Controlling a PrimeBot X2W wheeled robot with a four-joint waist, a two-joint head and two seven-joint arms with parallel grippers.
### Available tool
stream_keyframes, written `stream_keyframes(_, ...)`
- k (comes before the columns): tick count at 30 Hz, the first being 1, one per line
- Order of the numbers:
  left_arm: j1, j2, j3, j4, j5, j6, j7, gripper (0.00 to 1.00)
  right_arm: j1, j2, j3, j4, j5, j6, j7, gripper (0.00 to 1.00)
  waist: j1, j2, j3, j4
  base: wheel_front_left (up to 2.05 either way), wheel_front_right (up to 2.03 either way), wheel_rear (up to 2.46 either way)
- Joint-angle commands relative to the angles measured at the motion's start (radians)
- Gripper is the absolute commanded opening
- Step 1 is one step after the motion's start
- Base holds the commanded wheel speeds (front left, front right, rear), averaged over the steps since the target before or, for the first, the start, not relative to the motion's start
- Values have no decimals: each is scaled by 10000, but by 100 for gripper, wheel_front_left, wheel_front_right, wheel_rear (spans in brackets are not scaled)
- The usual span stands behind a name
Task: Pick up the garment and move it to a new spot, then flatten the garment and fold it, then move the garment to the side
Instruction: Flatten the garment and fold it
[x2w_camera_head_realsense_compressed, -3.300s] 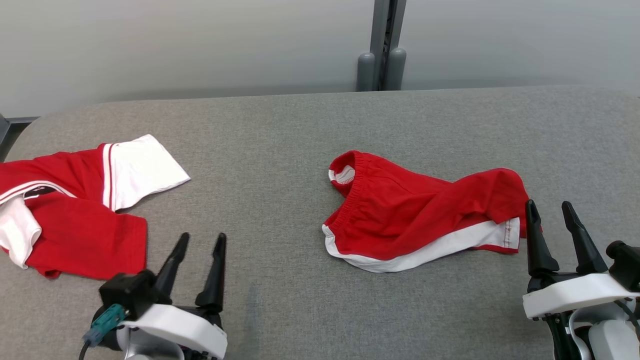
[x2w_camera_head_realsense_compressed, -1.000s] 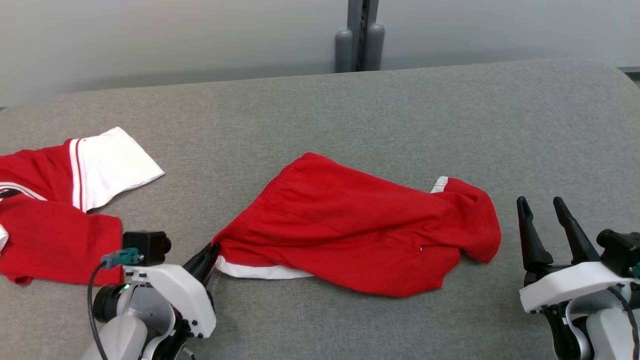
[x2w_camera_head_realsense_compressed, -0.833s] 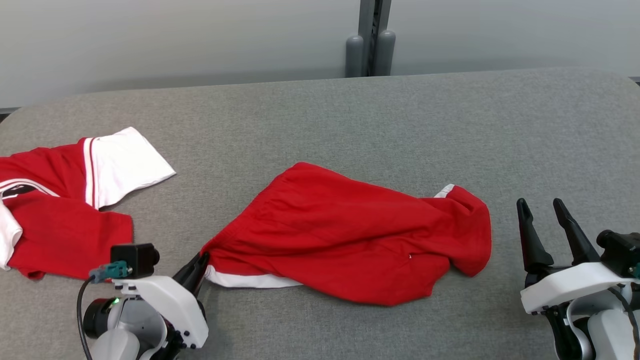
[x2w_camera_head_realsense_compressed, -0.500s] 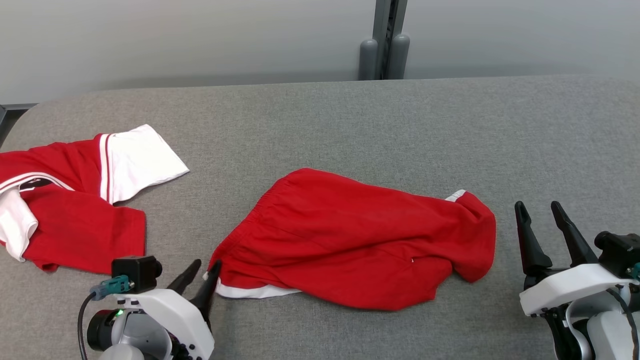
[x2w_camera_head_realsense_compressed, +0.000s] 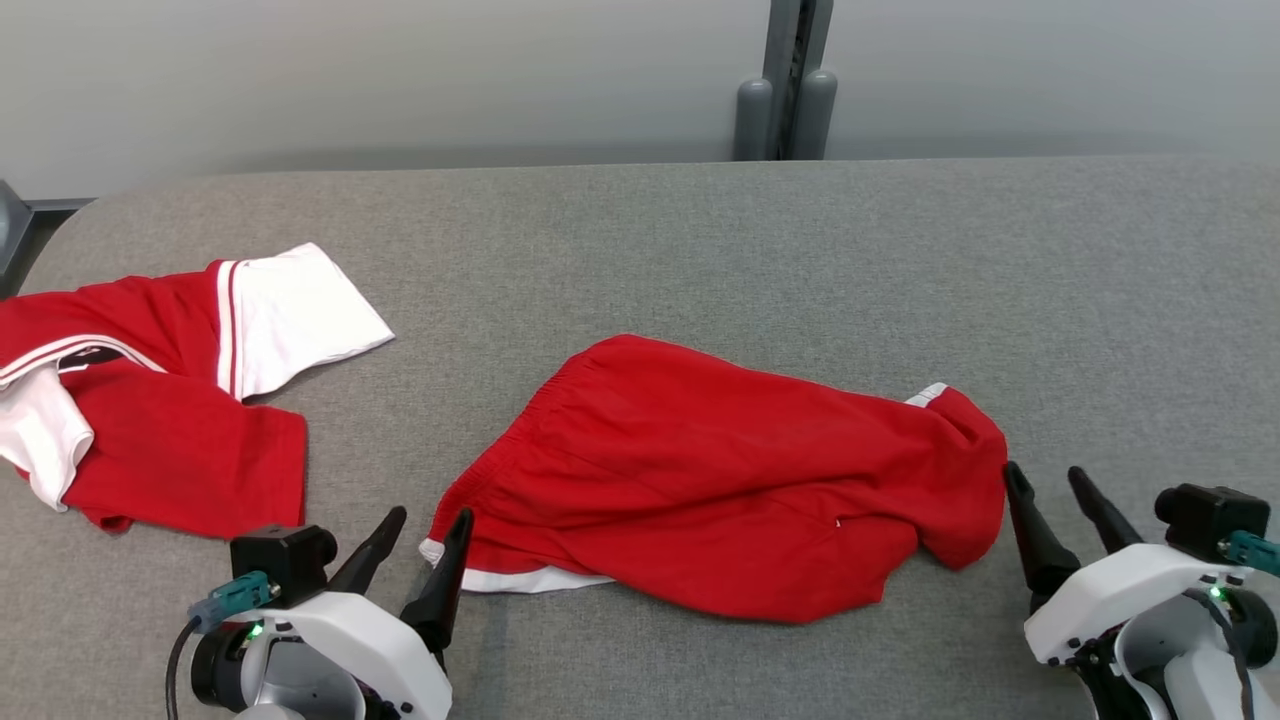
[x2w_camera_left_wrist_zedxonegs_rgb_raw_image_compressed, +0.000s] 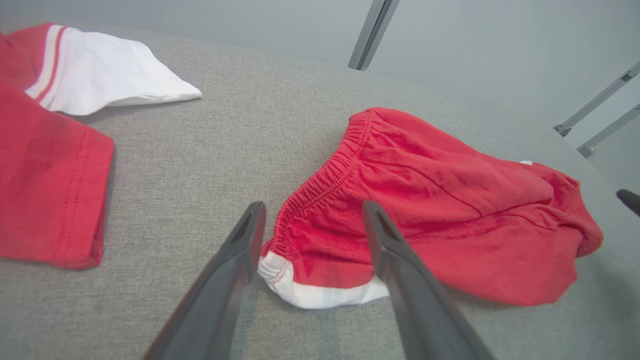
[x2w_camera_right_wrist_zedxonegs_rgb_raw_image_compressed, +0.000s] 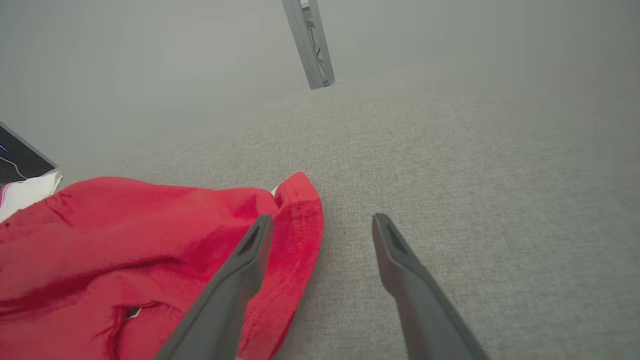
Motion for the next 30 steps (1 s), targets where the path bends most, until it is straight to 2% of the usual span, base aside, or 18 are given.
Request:
stream_keyframes(1, 10, -21, -8, -26, 37, 26, -64, 100, 7, -34, 41, -6, 161, 21, 145, 100, 0, 0, 12, 48, 0, 0, 0)
stream_keyframes(9, -55, -75, -128, 63, 90, 35, -137, 100, 4, 37, 345, 48, 1228, 21, 1319, 100, 0, 0, 43, 328, 0, 0, 0)
stream_keyframes(10, -57, -80, -141, 82, 94, 34, -145, 100, -3, 13, 342, 61, 1331, 21, 1383, 94, 0, 0, 45, 364, 0, 0, 0)
stream_keyframes(11, -66, -90, -160, 96, 95, 28, -149, 100, -15, -28, 312, 84, 1372, 21, 1406, 43, 0, 0, 45, 405, 0, 0, 0)
stream_keyframes(12, -77, -98, -175, 111, 91, 26, -151, 100, -45, -43, 262, 145, 1404, 21, 1435, 0, 0, 0, 48, 445, 0, 0, 0)
stream_keyframes(21, -199, -180, -291, 249, 63, -46, -239, 100, -490, -191, 175, -36, 1221, 21, 1135, 0, 0, 0, 183, 884, 0, 0, 0)
stream_keyframes(30, -526, -418, -539, 372, 151, -207, -356, 100, -2343, -687, 522, -299, 1025, 21, 1032, 0, 0, 0, 614, 1465, 0, 0, 0)
